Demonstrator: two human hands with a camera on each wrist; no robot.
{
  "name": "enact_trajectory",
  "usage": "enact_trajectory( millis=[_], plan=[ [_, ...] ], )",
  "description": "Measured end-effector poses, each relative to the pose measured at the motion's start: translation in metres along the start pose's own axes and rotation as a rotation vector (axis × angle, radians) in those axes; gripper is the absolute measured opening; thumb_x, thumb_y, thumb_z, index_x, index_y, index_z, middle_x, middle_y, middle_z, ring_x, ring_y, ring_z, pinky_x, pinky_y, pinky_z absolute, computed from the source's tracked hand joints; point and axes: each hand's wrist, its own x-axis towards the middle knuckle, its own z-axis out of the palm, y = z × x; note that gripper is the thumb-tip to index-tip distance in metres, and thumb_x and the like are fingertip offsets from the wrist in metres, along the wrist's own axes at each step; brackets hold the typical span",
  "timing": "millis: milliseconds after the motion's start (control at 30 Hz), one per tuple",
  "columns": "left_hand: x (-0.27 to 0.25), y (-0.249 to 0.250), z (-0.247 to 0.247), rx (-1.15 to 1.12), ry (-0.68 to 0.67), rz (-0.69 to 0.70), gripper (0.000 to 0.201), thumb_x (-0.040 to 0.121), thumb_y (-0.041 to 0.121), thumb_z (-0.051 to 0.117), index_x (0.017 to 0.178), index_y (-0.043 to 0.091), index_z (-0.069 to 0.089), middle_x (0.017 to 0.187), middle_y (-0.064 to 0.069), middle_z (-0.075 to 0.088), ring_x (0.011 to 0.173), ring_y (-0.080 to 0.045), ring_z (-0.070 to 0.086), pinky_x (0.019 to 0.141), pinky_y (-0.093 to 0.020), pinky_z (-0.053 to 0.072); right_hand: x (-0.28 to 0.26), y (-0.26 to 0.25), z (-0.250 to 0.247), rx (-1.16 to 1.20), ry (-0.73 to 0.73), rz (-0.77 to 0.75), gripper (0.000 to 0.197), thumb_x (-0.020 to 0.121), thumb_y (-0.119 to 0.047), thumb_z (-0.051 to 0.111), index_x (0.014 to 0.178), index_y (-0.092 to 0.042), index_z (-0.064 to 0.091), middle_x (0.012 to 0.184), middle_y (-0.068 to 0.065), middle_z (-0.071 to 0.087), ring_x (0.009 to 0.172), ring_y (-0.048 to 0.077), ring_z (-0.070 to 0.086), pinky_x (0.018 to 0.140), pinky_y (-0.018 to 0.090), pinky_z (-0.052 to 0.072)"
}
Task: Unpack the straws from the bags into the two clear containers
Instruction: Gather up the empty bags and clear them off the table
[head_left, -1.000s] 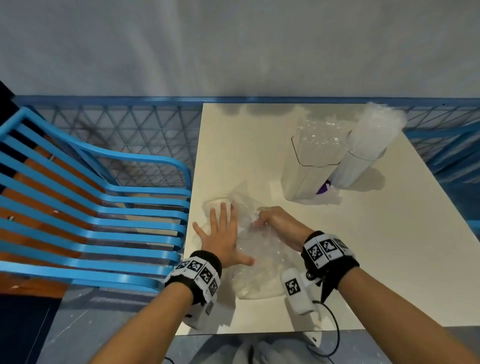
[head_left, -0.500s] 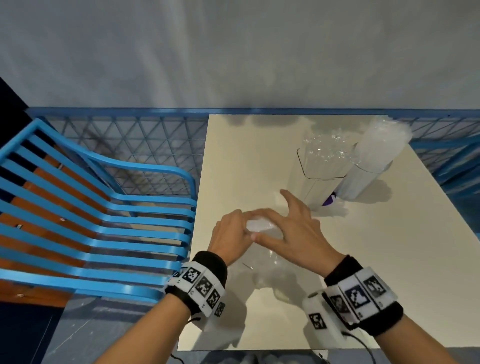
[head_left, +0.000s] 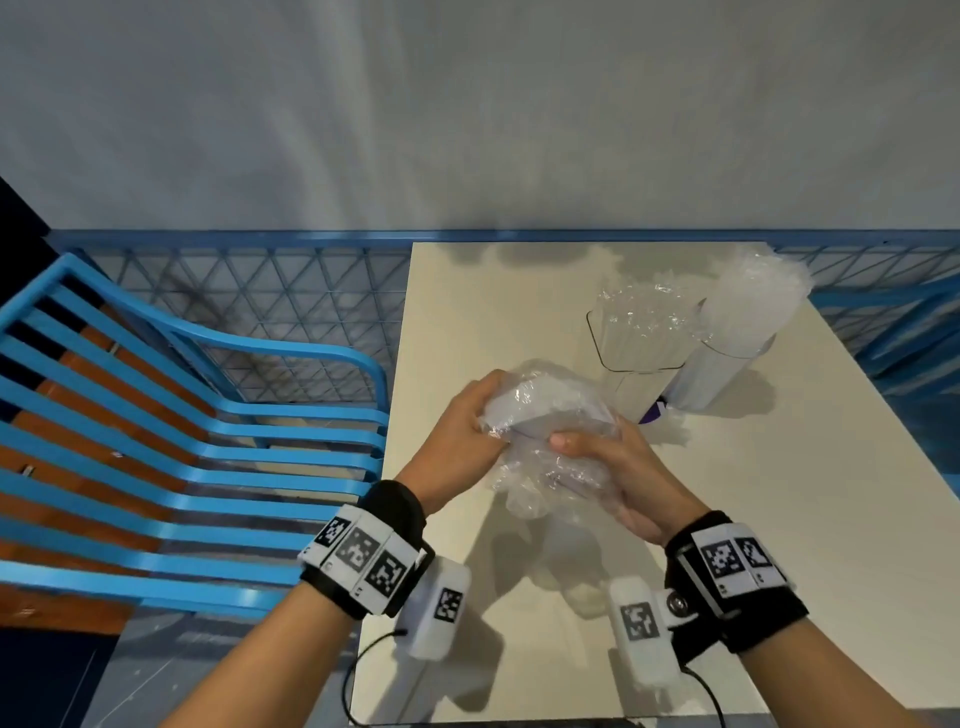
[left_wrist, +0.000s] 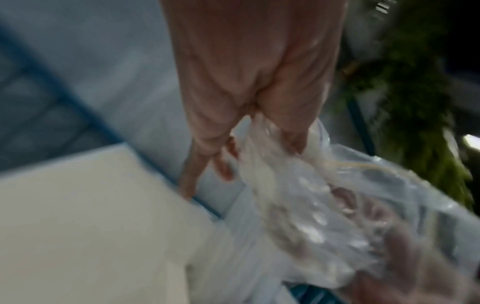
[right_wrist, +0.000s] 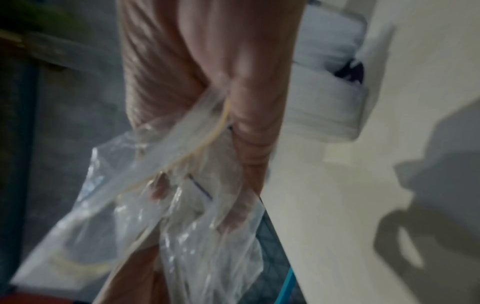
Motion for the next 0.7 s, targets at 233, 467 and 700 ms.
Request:
enact_trajectory(
  millis=[233, 467, 700],
  plan=[
    [-0.015, -0.009, -0.021, 0.290, -0.102, -0.078, 0.078, 0.087, 0.017, 0.068, 0.145, 0.048, 0.026, 0.135, 0.005, 0.031, 0.119, -0.013, 0.050, 0.083, -0.009, 0.049, 0.008, 0.006, 0.006, -0.301, 0.230, -0.127, 0.041, 0.074, -0.011, 0.075, 0.113, -0.010, 0.063, 0.107, 0.012, 0.073, 0.102, 0.030, 0.069, 0.090, 0.045, 0.055],
    [-0.014, -0.020, 0.004, 0.358, -0.138, 0.082, 0.118, 0.071, 0.028, 0.084, 0.152, 0.042, -0.001, 0.142, 0.009, 0.018, 0.121, 0.024, 0.026, 0.094, 0.003, 0.031, 0.015, 0.007, 0.025, -0.304, 0.335, -0.154, 0.048, 0.069, -0.027, 0.073, 0.115, -0.016, 0.062, 0.105, 0.008, 0.073, 0.097, 0.024, 0.071, 0.089, 0.051, 0.055],
    [-0.001, -0.027, 0.022, 0.358, 0.017, 0.119, 0.103, 0.065, 0.035, 0.086, 0.145, 0.040, 0.021, 0.126, 0.004, 0.042, 0.111, 0.010, 0.044, 0.088, -0.005, 0.040, -0.017, -0.007, 0.018, -0.239, 0.209, -0.070, 0.043, 0.078, -0.028, 0.072, 0.116, -0.016, 0.056, 0.105, -0.004, 0.073, 0.094, 0.008, 0.070, 0.076, 0.025, 0.055]
  ],
)
